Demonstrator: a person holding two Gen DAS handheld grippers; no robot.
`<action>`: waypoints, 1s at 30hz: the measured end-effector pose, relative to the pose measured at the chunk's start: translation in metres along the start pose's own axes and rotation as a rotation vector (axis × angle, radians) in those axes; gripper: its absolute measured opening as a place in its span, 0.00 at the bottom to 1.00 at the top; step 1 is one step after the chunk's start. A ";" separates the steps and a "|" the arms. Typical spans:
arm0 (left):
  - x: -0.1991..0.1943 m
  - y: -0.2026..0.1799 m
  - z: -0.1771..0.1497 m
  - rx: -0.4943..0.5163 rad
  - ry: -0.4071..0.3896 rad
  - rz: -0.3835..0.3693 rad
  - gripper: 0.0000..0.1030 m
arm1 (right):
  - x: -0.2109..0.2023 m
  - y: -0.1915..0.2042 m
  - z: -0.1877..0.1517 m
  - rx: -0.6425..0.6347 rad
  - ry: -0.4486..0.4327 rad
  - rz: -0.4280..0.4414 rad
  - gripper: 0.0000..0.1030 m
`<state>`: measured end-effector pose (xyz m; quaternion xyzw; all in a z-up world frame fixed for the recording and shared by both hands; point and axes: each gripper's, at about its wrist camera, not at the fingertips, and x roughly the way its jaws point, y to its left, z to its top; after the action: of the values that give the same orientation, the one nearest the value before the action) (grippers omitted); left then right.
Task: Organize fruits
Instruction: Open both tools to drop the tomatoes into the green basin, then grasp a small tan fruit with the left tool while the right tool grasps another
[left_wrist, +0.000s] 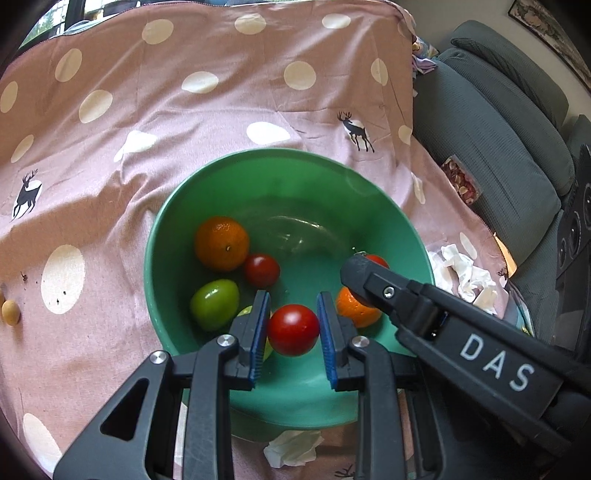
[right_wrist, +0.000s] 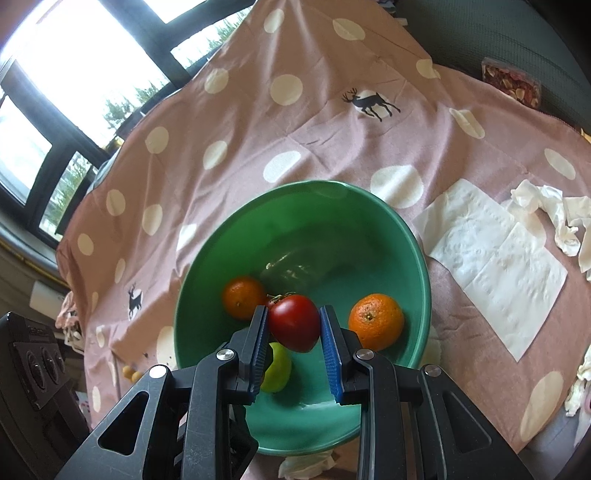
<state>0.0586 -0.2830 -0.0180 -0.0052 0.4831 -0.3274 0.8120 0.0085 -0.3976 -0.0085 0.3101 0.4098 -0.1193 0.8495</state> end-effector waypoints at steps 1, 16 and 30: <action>0.001 0.000 0.000 0.000 0.002 0.000 0.25 | 0.001 0.000 0.000 0.001 0.003 -0.003 0.29; -0.011 0.009 -0.003 -0.015 -0.012 -0.019 0.33 | 0.001 -0.003 0.001 0.018 0.001 -0.065 0.29; -0.116 0.132 -0.020 -0.266 -0.198 0.193 0.62 | -0.006 0.040 -0.007 -0.111 -0.051 0.012 0.45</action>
<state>0.0752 -0.1108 0.0185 -0.0983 0.4381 -0.1792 0.8754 0.0183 -0.3618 0.0100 0.2620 0.3922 -0.0993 0.8762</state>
